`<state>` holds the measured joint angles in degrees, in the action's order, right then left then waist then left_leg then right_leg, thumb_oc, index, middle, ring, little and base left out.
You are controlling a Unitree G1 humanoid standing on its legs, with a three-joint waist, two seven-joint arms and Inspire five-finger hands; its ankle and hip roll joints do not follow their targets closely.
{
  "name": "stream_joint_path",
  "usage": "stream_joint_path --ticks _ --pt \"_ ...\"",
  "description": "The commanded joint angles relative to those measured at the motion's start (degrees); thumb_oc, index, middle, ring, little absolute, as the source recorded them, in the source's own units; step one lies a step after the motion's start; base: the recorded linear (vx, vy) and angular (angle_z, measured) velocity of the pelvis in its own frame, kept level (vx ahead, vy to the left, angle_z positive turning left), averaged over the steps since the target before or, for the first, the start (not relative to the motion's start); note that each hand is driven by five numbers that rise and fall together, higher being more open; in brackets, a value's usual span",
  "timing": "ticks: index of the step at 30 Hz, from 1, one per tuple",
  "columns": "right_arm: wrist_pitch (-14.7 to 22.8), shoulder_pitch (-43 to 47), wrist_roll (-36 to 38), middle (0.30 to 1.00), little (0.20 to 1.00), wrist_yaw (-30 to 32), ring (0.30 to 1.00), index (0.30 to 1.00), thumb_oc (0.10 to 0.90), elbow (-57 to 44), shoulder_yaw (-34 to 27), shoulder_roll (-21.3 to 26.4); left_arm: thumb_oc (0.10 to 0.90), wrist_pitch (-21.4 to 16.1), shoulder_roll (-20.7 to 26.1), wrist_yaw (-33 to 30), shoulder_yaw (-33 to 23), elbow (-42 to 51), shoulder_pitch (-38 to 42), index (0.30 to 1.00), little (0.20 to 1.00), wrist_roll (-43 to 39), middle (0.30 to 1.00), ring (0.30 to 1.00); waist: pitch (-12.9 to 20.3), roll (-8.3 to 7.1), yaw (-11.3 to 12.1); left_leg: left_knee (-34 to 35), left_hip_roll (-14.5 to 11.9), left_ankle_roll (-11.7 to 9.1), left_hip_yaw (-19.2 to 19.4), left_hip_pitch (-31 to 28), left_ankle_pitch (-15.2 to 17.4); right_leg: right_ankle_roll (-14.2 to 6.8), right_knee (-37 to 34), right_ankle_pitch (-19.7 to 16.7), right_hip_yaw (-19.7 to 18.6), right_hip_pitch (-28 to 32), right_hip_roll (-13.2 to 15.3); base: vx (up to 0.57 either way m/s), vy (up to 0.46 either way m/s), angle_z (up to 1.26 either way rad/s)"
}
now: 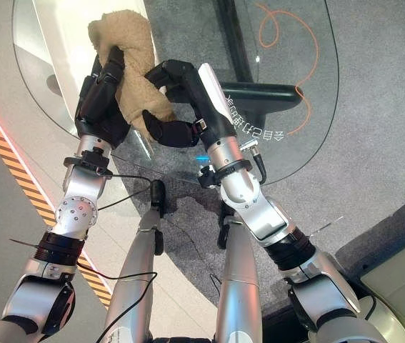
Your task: Wipe the table with a cloth and put it in the basket.
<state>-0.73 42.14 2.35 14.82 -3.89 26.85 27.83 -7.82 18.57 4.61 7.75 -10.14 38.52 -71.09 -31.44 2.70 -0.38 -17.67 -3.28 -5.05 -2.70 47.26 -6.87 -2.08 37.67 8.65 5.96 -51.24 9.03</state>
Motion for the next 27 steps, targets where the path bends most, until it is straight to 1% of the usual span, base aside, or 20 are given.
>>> stream_joint_path --ticks 1,4,7,9,12,15,19,21,27 --pt "4.62 7.83 -1.40 0.900 0.900 1.81 0.900 0.900 0.800 -7.81 -4.21 -2.07 0.100 -4.70 -1.28 6.88 1.64 10.00 6.46 0.300 0.200 1.28 0.300 0.300 1.65 -0.47 0.78 -6.73 2.12 3.89 3.86 -0.44 7.31 -1.63 -7.58 -5.50 0.50 2.08 -1.63 0.00 0.000 0.00" --pt "4.94 7.86 -1.49 0.900 0.900 2.03 0.900 0.900 0.800 -7.52 -4.34 -2.21 0.100 -6.46 -1.47 5.96 1.22 9.74 6.61 0.300 0.200 1.61 0.300 0.300 1.65 -0.48 0.81 -6.96 2.10 3.85 3.84 -0.31 7.37 -1.60 -7.38 -5.42 0.52 1.97 -1.60 0.00 0.000 0.00" --pt "5.01 7.92 -1.78 0.900 0.900 2.33 0.900 0.900 0.800 -7.61 -4.53 -2.43 0.100 -9.78 -1.76 3.86 0.70 9.71 6.61 0.300 0.200 2.96 0.300 0.300 1.65 -0.53 0.86 -6.99 2.16 3.78 3.77 -0.26 7.36 -1.54 -7.43 -5.33 0.48 2.01 -1.70 0.00 0.000 0.00" --pt "4.94 7.91 -1.95 0.900 0.900 2.38 0.900 0.900 0.800 -7.70 -4.64 -2.59 0.100 -11.25 -1.90 3.22 0.37 9.77 6.53 0.300 0.200 3.10 0.300 0.300 1.65 -0.52 0.92 -6.98 2.13 3.76 3.69 -0.14 7.34 -1.54 -7.36 -5.30 0.48 1.87 -1.70 0.00 0.000 0.00" --pt "4.98 7.95 -2.07 0.900 0.900 2.48 0.900 0.900 0.800 -7.69 -4.65 -2.66 0.100 -12.61 -2.23 2.43 0.05 9.91 6.40 0.300 0.200 3.69 0.300 0.300 1.65 -0.55 0.97 -7.00 2.16 3.75 3.66 -0.09 7.35 -1.51 -7.29 -5.25 0.50 1.80 -1.75 0.00 0.000 0.00" --pt "5.04 8.23 -2.35 0.900 0.900 2.74 0.900 0.900 0.800 -7.42 -4.73 -2.89 0.100 -15.92 -2.63 0.27 -0.62 9.60 6.41 0.300 0.200 5.07 0.300 0.300 1.65 -0.55 1.07 -6.90 2.20 3.69 3.60 -0.09 7.27 -1.43 -7.22 -5.13 0.51 1.80 -1.87 0.00 0.000 0.00" --pt "4.99 8.42 -2.71 0.900 0.900 2.83 0.900 0.900 0.800 -7.36 -4.79 -3.23 0.100 -18.69 -2.95 -2.38 -1.30 9.65 6.64 0.300 0.200 6.47 0.300 0.300 1.65 -0.65 1.18 -7.04 2.17 3.55 3.57 0.00 7.25 -1.33 -7.03 -4.96 0.53 1.76 -1.97 0.00 0.000 0.00" --pt "4.97 8.57 -2.76 0.900 0.900 2.85 0.900 0.900 0.800 -7.30 -4.87 -3.29 0.100 -19.97 -3.04 -4.07 -1.52 9.76 6.80 0.300 0.200 7.54 0.300 0.300 1.65 -0.68 1.24 -7.15 2.17 3.50 3.50 0.15 7.27 -1.33 -6.90 -4.88 0.62 1.65 -1.94 0.00 0.000 0.00" --pt "4.71 8.82 -2.93 0.900 0.900 3.14 0.900 0.900 0.800 -7.25 -4.96 -3.47 0.100 -21.69 -3.30 -6.87 -2.29 9.71 6.79 0.300 0.200 9.22 0.300 0.300 1.65 -0.79 1.44 -6.92 2.13 3.34 3.48 0.01 7.15 -1.28 -7.05 -4.77 0.81 1.89 -1.95 0.00 0.000 0.00"
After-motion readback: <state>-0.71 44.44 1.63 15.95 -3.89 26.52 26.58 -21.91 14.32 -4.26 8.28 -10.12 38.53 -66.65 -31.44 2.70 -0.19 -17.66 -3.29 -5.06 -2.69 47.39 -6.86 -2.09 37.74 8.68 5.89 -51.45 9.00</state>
